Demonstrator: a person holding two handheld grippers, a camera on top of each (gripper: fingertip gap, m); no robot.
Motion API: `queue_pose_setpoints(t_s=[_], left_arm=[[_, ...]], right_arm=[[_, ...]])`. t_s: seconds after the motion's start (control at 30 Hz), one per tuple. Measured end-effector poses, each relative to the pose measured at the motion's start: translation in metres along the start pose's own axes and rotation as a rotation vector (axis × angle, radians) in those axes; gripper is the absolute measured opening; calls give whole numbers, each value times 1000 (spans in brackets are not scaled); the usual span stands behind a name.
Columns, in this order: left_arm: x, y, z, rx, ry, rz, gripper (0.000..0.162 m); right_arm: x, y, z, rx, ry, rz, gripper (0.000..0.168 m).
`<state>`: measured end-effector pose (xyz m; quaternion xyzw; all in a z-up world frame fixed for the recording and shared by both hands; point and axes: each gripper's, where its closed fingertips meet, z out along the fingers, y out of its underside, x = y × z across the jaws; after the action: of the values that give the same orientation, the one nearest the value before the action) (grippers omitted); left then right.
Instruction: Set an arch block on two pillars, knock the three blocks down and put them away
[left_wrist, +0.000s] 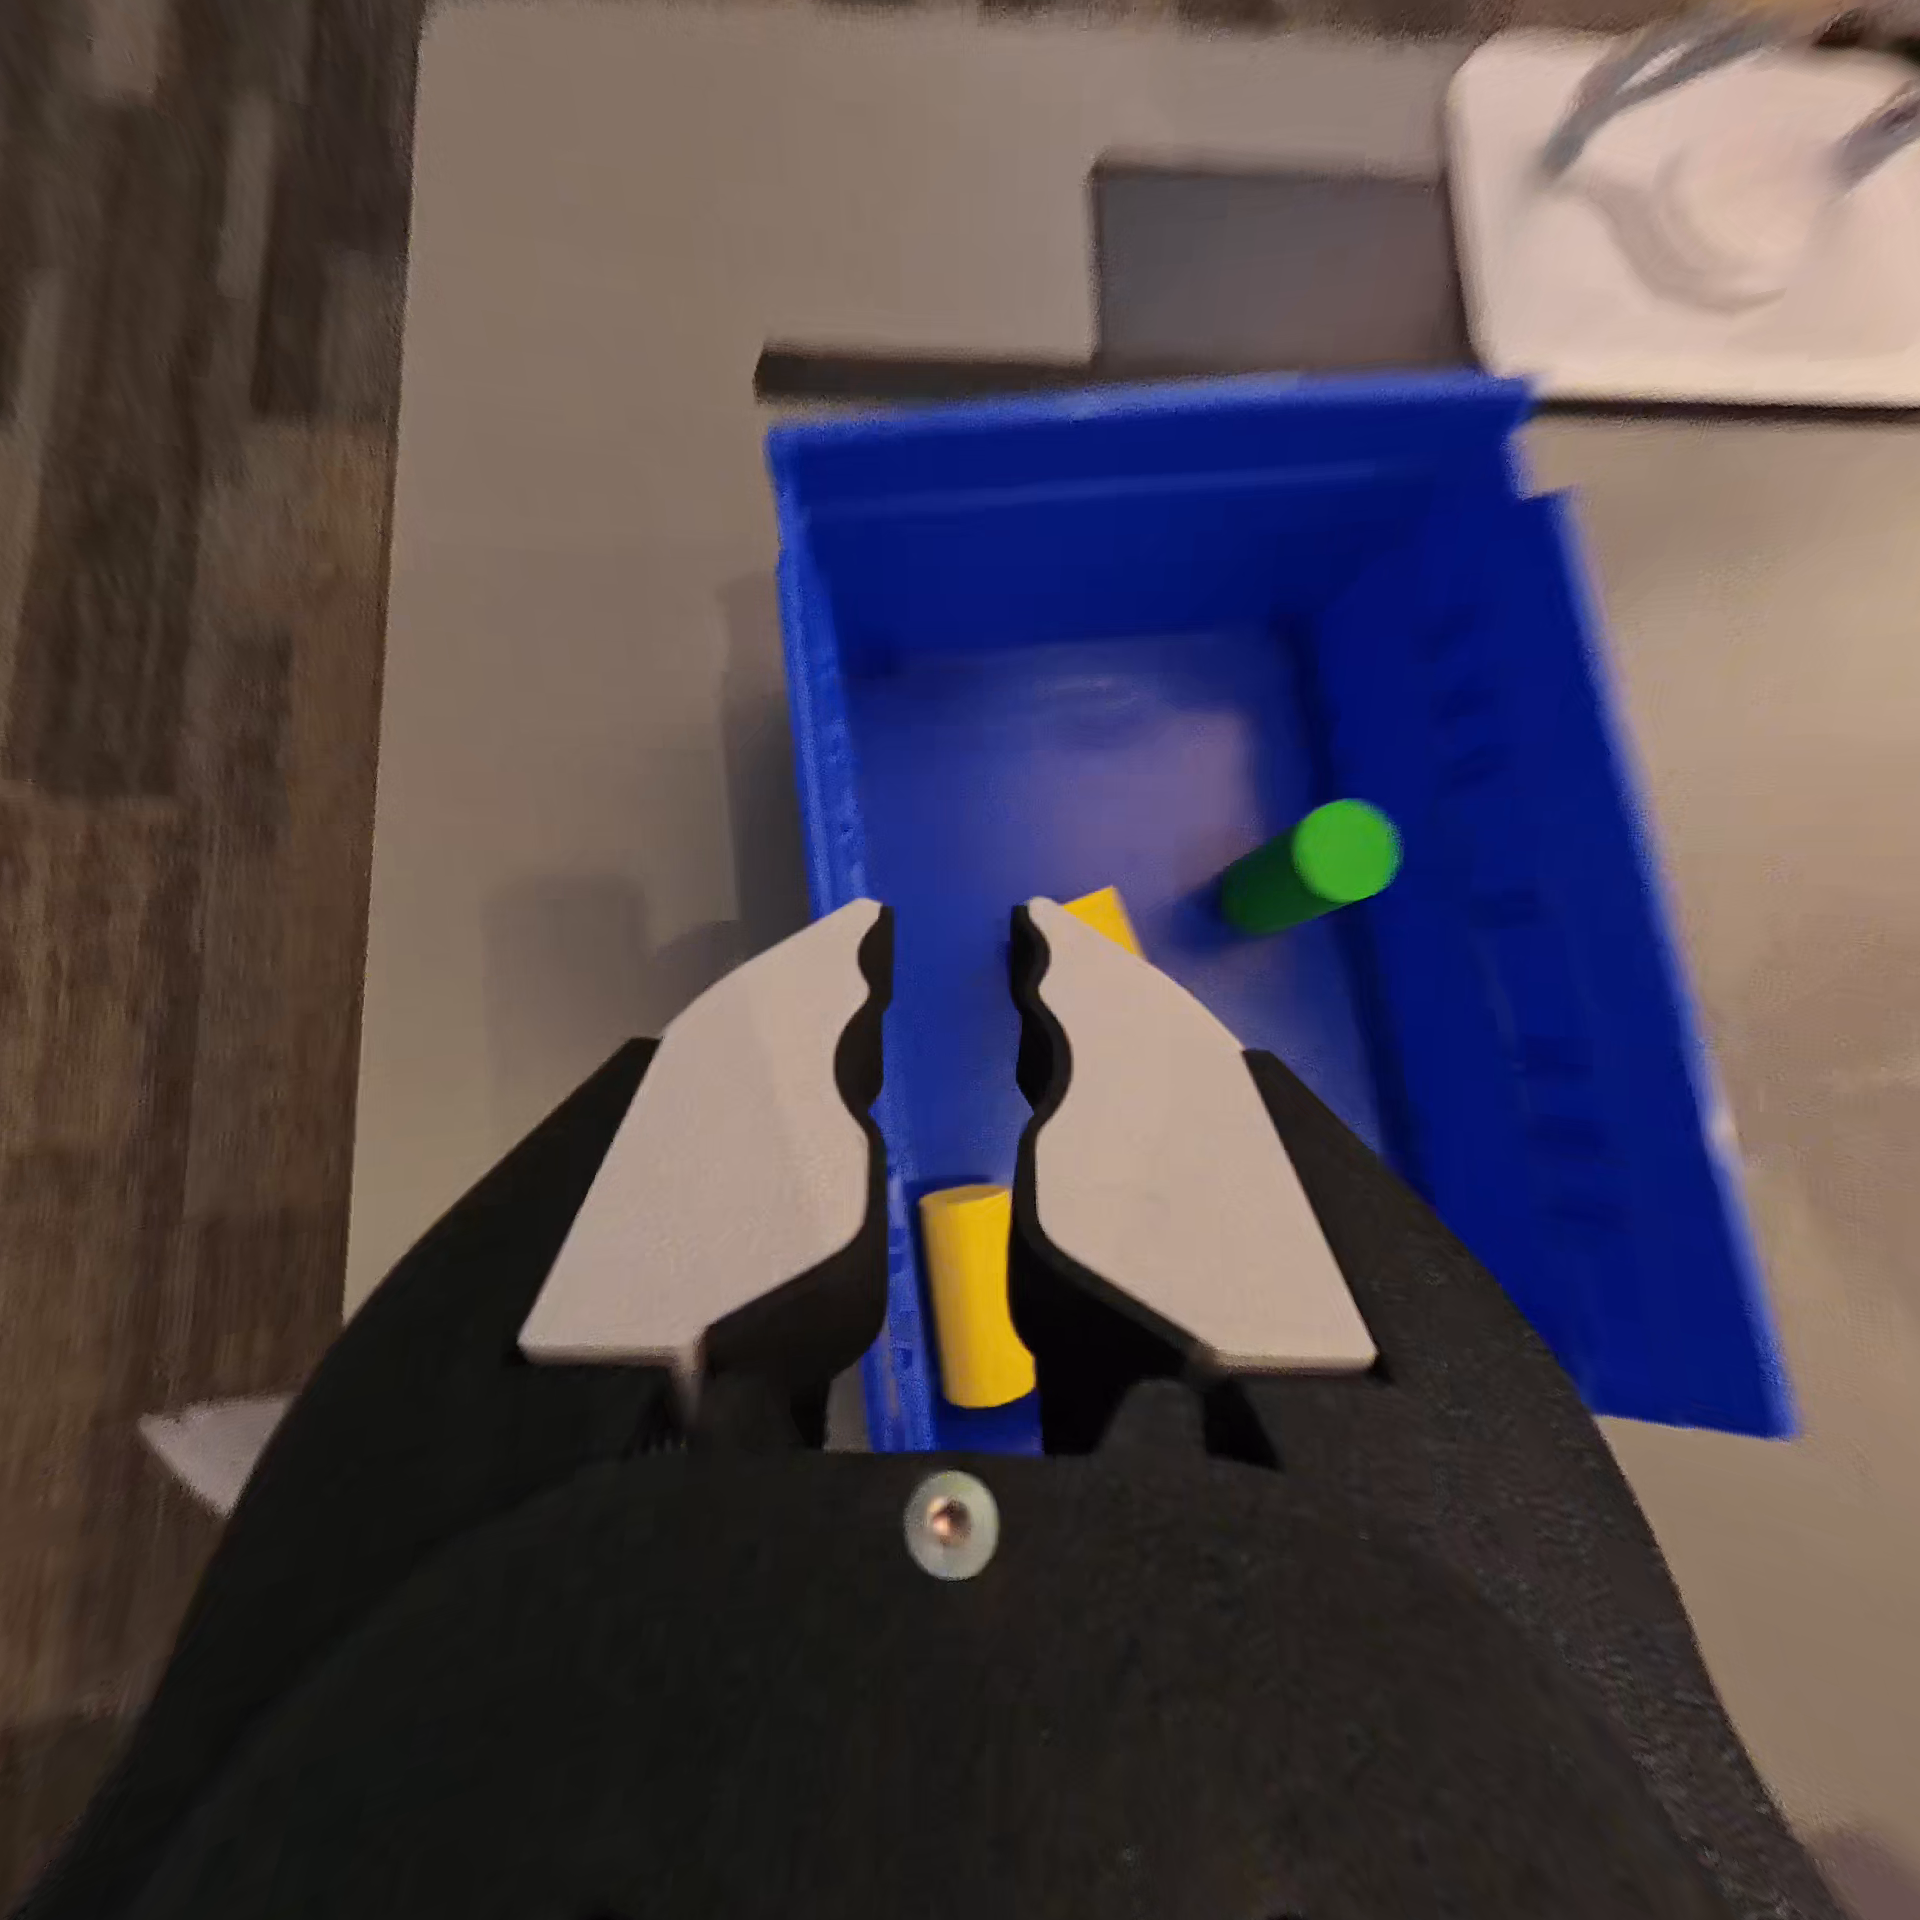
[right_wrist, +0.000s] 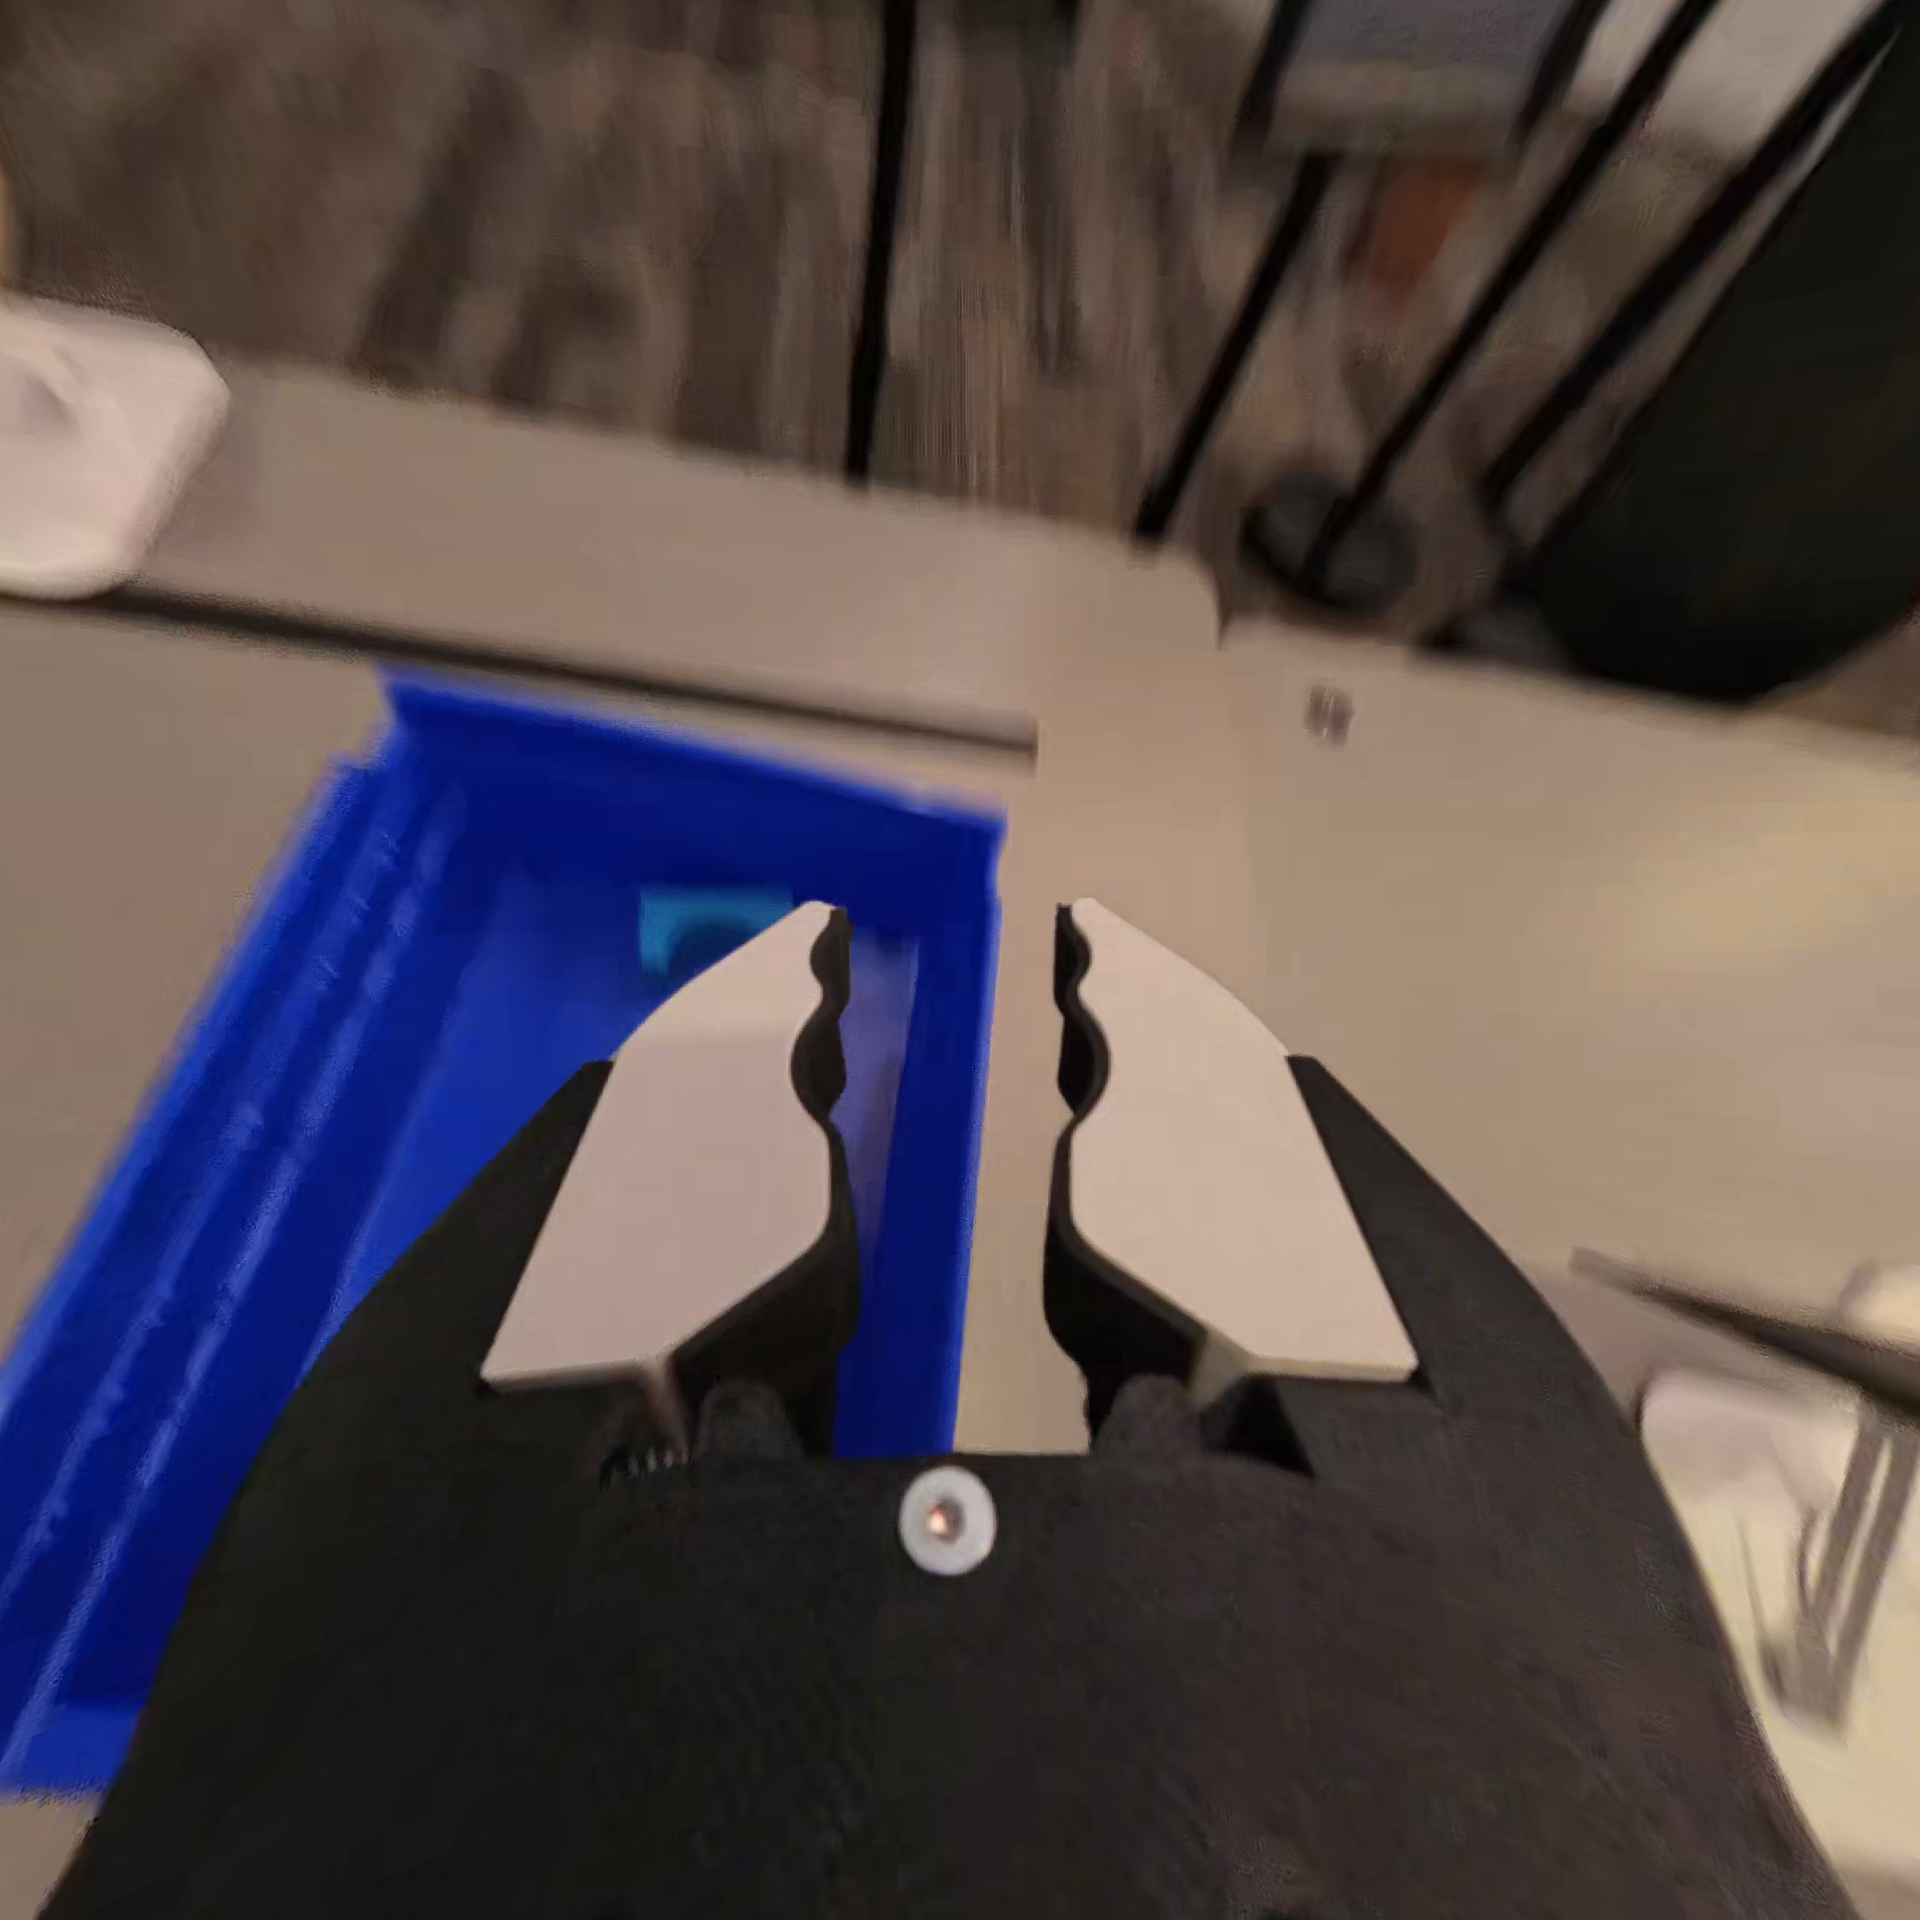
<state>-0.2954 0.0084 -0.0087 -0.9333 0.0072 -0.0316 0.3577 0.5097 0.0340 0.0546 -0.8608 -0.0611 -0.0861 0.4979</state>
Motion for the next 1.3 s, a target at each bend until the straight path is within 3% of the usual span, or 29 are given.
queue_pose_setpoints(t_s=[0.13, 0.2, 0.27, 0.37, 0.5, 0.73, 0.9, 1.1, 1.3], left_arm=[[30, -23, -36, 154, 16, 100, 26], [45, -32, -41, 216, 55, 164, 43], [59, -43, -41, 291, 120, 187, 56], [69, -63, -51, 425, 190, 166, 62], [90, -77, -81, 581, 298, 180, 66], [95, -90, -121, 814, 360, 147, 67], [105, -71, -109, 673, 387, 235, 58], [105, -28, -37, 273, 235, 455, 55], [116, -28, -10, 216, 235, 484, 53]], right_arm=[[-38, -84, -55, 442, -81, -58, 48], [-62, -108, -74, 585, -195, -40, 53], [-88, -114, -82, 627, -365, 10, 53], [-120, -112, -86, 703, -567, 63, 53], [-121, -113, -72, 715, -559, 99, 52], [-131, -123, -89, 771, -678, 226, 52], [-137, -128, -105, 829, -639, 164, 50], [-149, -138, -135, 981, -596, 73, 43], [-165, -143, -165, 1146, -641, 30, 43]])
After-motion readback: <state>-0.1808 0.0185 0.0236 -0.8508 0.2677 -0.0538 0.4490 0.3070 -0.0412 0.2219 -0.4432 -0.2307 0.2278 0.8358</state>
